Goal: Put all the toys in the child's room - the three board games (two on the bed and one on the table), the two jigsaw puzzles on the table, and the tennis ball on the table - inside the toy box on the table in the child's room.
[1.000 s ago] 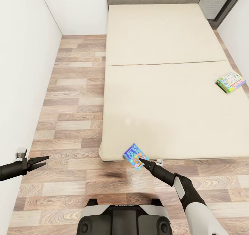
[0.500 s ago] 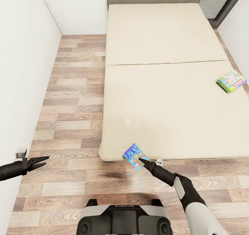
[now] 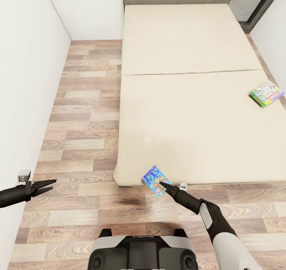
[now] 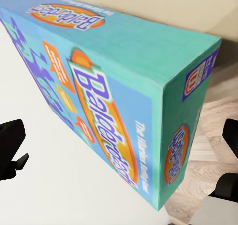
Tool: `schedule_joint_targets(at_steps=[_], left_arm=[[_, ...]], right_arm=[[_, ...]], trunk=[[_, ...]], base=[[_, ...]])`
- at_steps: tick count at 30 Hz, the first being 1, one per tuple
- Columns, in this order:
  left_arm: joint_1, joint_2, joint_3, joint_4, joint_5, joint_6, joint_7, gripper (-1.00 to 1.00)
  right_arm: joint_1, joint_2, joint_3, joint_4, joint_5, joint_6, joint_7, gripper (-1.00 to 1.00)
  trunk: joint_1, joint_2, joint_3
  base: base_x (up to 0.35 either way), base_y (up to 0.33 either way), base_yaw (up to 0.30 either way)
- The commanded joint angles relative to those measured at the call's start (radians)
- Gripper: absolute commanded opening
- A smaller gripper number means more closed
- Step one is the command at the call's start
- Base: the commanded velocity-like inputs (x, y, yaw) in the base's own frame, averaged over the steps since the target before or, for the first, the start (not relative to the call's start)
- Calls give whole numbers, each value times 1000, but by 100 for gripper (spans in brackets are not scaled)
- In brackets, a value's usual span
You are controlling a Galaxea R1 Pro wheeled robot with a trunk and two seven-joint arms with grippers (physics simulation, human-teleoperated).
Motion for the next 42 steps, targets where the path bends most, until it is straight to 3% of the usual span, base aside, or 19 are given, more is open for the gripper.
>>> schedule_joint_targets(at_steps=[1,42], left_arm=[[0,0,0,0,0,11,-4,100],[0,0,-1,0,0,11,-4,100]], right_arm=[[-1,1,-5,0,0,7,3,100],[-2,7,-5,0,0,14,1,100]], trunk=[[0,0,0],[0,0,0]], base=[[16,13,0],[1,23,0]])
